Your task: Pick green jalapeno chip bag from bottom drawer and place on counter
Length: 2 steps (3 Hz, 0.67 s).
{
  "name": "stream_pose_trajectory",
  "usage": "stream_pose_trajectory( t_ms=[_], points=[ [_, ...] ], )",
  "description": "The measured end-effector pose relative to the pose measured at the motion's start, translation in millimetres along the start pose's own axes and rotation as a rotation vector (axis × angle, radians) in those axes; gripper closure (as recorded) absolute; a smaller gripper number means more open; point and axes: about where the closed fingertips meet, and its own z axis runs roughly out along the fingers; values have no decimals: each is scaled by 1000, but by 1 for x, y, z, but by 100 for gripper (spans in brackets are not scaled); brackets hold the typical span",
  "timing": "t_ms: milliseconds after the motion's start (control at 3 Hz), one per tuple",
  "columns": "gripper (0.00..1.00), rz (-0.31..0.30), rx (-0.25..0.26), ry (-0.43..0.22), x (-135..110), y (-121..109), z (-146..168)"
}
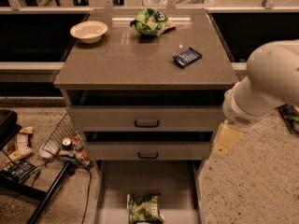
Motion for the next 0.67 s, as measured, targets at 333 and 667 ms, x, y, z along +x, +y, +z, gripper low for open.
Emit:
stream_pose_trajectory(
  t_ms=[333, 667],
  points=[
    [0, 15, -4, -23, 0, 6, 51],
    [0, 35, -16, -45, 4, 20, 89]
  ],
)
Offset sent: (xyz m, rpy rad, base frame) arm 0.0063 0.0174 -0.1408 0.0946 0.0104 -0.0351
